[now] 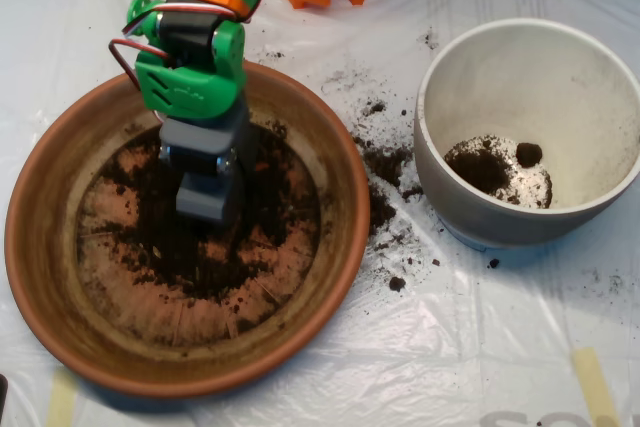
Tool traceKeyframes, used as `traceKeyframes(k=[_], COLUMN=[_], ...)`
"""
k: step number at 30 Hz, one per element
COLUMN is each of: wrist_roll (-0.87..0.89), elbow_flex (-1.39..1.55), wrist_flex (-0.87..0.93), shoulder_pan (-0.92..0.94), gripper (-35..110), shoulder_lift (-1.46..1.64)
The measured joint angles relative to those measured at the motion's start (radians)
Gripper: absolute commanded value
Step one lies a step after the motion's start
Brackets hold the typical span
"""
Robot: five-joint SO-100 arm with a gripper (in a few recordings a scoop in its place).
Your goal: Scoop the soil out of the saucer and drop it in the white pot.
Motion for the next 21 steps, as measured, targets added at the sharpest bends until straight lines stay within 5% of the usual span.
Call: traceKeyframes(k=[21], wrist_roll=[-0.012], elbow_flex=[-0.141], wrist_flex=[0.282], shoulder_pan=[-0.204], gripper=[0], shoulder_lift=[0.301])
